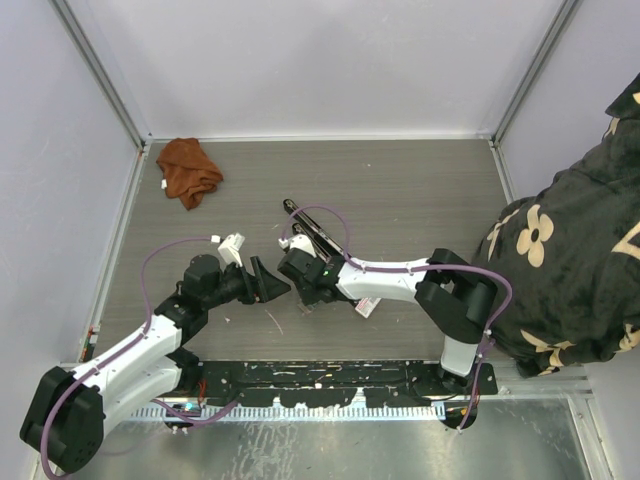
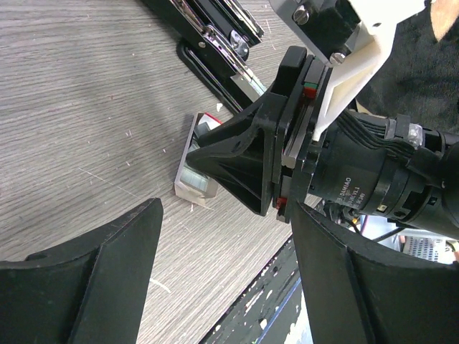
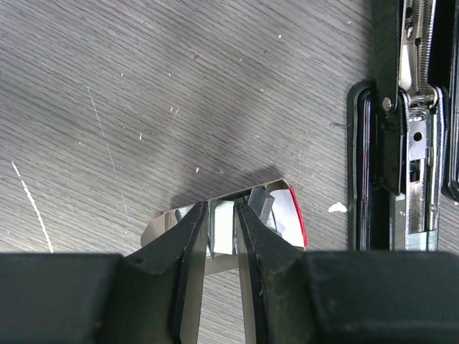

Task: Load the staples into the stapler
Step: Pick up the staple from the staple box.

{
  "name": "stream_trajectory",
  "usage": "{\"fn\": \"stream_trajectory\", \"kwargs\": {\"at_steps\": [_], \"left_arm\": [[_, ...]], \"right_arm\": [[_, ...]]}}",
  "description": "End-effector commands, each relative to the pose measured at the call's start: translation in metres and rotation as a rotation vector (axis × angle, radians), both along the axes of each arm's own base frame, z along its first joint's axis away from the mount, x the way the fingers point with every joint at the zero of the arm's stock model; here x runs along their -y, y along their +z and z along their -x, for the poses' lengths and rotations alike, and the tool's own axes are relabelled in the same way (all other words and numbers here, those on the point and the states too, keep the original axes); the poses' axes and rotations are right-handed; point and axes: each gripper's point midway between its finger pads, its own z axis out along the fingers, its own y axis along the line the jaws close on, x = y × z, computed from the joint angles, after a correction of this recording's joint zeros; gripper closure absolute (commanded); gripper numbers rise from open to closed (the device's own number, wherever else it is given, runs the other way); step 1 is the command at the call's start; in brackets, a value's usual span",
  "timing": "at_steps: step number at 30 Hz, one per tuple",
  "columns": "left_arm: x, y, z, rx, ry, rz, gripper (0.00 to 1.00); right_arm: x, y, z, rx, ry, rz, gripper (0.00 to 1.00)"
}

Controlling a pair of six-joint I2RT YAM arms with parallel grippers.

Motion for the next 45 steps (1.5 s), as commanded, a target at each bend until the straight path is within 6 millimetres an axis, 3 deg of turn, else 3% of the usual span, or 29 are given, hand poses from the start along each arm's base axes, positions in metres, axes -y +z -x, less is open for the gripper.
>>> {"fn": "stream_trajectory", "kwargs": {"at_steps": [1,13,16,21,25,28,36,45], "left_arm": [[0.005,0.023,-0.01,0.076,-0.003,0.026,0.26],[0.004,0.024,-0.01,0.08,-0.001,0.025,0.26],[0.004,0.024,-0.01,0.083,0.001,0.026,0.26],[0.003,0.026,-0.012,0.087,0.017,0.029,0.26],[0.001,0.028,-0.013,0.094,0.028,0.027,0.26],[0.001,0.028,-0.014,0.092,0.031,0.026,0.26],[0.0,0.029,-0.017,0.101,0.039,0.022,0.26],[0.0,0.027,-0.019,0.105,0.044,0.013,0.26]], "right_arm": [[-0.01,0.012,-0.008,0.037,0.003,-0.009,0.71],[-0.008,0.018,-0.006,0.06,-0.009,0.015,0.78],[-0.012,0.033,-0.008,0.076,-0.016,-0.027,0.79],[-0.016,0.072,-0.015,0.142,-0.017,-0.11,0.79],[-0.01,0.105,-0.027,0.203,-0.023,-0.199,0.79],[0.002,0.118,-0.043,0.244,-0.039,-0.252,0.79],[0.04,0.127,-0.088,0.42,-0.075,-0.333,0.78],[0.052,0.134,-0.115,0.624,-0.097,-0.387,0.78]]}}
